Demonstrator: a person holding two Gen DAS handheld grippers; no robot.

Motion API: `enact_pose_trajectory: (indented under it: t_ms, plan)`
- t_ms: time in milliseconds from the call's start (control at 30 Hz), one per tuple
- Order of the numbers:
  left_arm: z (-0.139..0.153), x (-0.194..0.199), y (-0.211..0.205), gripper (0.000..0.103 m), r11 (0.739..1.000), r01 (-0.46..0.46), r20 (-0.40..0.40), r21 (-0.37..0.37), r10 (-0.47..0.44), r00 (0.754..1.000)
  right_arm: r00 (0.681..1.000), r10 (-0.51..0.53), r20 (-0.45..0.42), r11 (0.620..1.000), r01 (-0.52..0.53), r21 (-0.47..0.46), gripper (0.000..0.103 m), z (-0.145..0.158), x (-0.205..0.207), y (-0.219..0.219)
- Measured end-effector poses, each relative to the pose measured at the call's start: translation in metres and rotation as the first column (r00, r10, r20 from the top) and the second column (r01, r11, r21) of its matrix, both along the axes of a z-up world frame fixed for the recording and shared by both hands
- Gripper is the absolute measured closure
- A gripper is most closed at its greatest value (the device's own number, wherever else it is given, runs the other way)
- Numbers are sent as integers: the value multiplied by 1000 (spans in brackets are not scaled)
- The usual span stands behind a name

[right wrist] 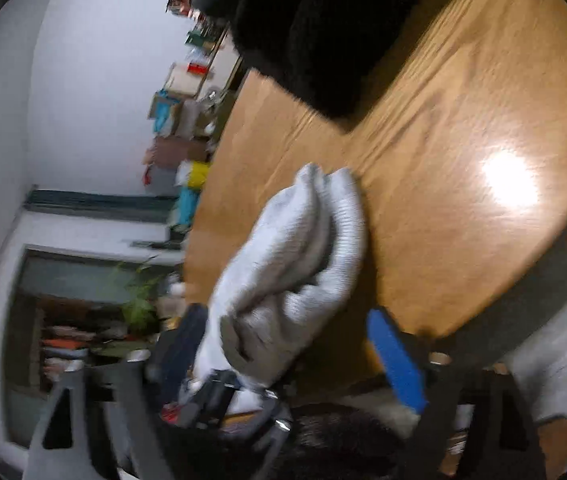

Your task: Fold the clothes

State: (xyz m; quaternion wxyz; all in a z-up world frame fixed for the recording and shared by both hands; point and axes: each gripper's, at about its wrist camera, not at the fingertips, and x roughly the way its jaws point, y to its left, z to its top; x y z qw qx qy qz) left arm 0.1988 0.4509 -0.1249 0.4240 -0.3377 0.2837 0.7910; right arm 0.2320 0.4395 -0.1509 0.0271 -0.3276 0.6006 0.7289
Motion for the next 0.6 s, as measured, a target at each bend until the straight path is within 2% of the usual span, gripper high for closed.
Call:
enact_pose_trajectory:
  t_ms: [200,300,400,467,500,567,600]
  plan:
    - [6,7,-5,74,1000,7,20,13,-7,1000,994,74,86,994,-66,-88,12,-26,-38,2]
    - [9,12,-4,74,1000,11,5,7,-11,1000,985,113,134,987,-96,-127,13,-39,-57,2]
    - [12,15,-5,74,1000,1,1,6,-1,1000,983,103,152,988,-83,-132,16,-43,-72,6]
    - [15,14,-8,75,1000,-10,11,15,10,1000,986,97,133,982,-73,-174,29,-47,-81,6]
    - [17,12,-10,75,1000,-17,20,22,16,1000,988,92,125,980,-67,-187,59,-48,-85,6]
    - [24,8,-19,76,997,-33,75,63,28,997,991,75,110,986,-57,-154,70,-38,-89,3]
    - [30,5,-26,76,995,-42,97,93,33,995,992,78,96,992,-68,-105,74,-25,-92,-3]
